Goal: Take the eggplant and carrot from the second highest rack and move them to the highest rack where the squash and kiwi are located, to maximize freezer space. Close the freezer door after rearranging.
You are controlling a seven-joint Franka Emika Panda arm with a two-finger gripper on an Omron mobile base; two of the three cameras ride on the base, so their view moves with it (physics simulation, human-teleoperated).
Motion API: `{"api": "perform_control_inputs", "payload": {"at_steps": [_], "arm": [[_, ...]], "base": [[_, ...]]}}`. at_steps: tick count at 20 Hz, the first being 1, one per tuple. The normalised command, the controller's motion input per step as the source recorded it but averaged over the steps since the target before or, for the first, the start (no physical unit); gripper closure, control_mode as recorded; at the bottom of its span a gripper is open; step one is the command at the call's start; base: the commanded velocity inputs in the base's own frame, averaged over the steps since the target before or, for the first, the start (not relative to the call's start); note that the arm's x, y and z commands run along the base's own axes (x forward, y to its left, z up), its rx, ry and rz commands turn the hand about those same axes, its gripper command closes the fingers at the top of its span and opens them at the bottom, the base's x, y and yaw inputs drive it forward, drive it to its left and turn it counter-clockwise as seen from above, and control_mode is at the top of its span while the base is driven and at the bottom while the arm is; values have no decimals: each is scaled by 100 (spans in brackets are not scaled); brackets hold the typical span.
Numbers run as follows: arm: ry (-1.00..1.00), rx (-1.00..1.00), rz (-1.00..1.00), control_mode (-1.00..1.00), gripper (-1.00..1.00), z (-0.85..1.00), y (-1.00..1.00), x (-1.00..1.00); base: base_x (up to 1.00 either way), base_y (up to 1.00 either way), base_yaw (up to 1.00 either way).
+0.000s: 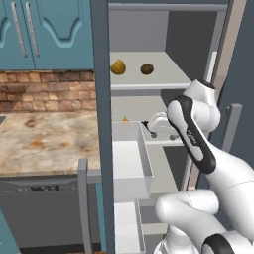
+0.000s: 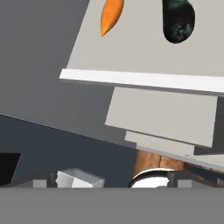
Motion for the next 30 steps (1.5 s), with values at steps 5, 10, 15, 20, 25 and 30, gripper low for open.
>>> {"api": "perform_control_inputs", "payload": {"at_steps": [5,10,15,20,25,30], "arm": [[0,0,-30,-100,-100,0,3,60],[-9,0,-23,-100,-100,-6,8,47],[-9,0,-8,-100,-100,-8,7,36],[0,0,-1,-100,-100,-5,27,33],[0,0,0,-100,-100,-10,26,38],[0,0,0,-100,-100,-18,19,41]], "base": [[0,0,0],[0,0,0],[0,0,0],[0,0,0],[0,0,0],[0,0,0]]}}
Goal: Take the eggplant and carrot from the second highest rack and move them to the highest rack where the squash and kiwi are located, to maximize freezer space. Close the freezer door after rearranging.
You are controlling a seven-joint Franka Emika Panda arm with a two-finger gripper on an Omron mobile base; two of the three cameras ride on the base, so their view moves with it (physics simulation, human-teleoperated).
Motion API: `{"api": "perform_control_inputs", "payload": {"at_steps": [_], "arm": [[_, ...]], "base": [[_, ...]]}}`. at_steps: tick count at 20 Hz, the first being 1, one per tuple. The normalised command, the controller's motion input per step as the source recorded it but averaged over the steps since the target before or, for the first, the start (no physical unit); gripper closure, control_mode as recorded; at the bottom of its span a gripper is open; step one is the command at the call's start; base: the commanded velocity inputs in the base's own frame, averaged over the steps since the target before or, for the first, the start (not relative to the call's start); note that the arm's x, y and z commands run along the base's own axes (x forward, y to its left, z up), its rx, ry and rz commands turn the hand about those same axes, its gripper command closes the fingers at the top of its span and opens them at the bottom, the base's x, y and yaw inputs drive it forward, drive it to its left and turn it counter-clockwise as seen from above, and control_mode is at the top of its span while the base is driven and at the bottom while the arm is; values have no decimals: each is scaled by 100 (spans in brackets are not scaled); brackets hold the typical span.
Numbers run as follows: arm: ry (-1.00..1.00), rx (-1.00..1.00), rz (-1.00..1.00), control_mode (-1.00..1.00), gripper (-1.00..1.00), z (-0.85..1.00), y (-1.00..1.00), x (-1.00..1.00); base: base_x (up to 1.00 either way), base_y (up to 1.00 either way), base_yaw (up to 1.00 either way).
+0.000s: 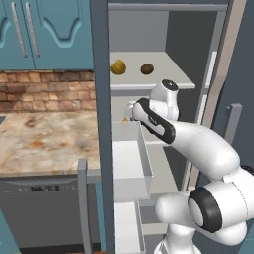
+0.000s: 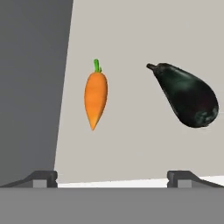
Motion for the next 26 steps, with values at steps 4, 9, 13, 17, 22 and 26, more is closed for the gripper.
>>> {"api": "perform_control_inputs", "payload": {"at_steps": [4,9,13,17,22,26], "arm": [[0,0,0,-100,-100,-20,15,31],[0,0,0,-100,-100,-12,15,31],[0,0,0,-100,-100,-11,16,37],[3,0,0,-100,-100,-23,16,30],[7,0,0,-100,-100,-22,17,23],[7,0,0,-100,-100,-17,15,23]], "base": [[0,0,0],[0,0,0],[0,0,0],[0,0,0],[0,0,0],[0,0,0]]}}
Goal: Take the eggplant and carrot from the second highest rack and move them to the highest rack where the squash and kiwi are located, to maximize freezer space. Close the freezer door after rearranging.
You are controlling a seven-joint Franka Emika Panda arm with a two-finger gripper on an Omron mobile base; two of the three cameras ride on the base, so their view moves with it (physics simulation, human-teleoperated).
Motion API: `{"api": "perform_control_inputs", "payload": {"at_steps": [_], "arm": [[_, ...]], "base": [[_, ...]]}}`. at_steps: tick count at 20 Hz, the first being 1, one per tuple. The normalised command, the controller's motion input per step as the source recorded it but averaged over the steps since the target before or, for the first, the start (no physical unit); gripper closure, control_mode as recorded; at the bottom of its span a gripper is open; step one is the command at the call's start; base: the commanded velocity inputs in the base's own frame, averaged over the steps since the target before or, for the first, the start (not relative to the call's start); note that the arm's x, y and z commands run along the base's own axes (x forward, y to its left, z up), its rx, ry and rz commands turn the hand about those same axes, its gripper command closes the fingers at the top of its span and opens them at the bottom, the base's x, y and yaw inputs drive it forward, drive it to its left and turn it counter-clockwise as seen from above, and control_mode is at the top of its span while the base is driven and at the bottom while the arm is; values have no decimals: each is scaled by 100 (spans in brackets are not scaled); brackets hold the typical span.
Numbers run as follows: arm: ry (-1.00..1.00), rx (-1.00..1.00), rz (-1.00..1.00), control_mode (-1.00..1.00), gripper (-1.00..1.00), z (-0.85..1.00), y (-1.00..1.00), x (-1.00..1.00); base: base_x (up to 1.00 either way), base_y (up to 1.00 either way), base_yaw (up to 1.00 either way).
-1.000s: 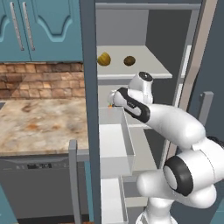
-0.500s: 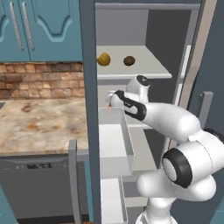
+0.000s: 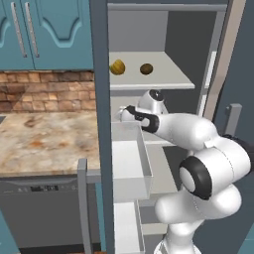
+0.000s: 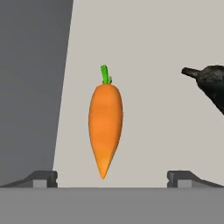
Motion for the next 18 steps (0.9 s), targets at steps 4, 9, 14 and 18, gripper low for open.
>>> {"api": "perform_control_inputs", "payload": {"at_steps": [4,9,14,18], "arm": [[4,-1,0,-100,-100,-24,13,25],[2,0,0,-100,-100,-18,11,23],[0,0,0,-100,-100,-15,4,23],[0,0,0,-100,-100,-20,0,27]], "base": [[0,0,0],[0,0,0],[0,0,0],[0,0,0]]}}
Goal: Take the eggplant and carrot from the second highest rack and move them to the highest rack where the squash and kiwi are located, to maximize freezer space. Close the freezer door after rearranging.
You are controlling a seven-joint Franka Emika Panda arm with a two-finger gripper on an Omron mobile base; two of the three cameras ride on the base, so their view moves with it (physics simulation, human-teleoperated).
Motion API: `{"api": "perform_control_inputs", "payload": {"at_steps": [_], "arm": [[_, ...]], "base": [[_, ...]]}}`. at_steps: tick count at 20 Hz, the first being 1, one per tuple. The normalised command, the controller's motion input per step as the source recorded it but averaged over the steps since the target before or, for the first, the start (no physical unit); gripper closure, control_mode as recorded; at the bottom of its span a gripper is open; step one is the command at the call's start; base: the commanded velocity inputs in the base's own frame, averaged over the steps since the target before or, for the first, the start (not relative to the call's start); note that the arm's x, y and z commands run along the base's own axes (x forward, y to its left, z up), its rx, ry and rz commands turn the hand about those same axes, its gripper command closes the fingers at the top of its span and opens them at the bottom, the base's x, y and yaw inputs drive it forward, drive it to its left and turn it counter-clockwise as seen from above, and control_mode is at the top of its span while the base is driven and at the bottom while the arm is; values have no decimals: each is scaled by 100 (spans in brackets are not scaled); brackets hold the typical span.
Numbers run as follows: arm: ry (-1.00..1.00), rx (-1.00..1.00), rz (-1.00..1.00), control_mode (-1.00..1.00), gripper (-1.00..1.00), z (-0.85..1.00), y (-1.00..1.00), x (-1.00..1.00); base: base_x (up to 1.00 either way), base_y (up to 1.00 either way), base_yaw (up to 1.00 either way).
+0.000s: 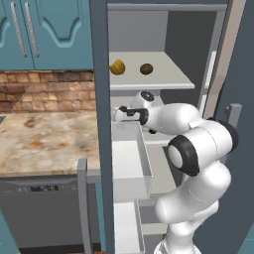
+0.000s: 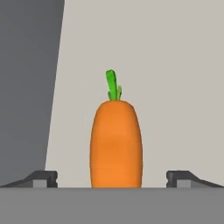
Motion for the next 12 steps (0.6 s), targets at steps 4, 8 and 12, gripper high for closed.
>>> {"api": "perform_control_inputs", "payload": {"at_steps": [4,8,12], "arm": [[1,0,0,-100,-100,-25,5,32],[11,-11,0,-100,100,-48,9,13],[3,-11,0,-100,100,-49,2,-3]], "base": [[0,0,0],[0,0,0],[0,0,0]]}}
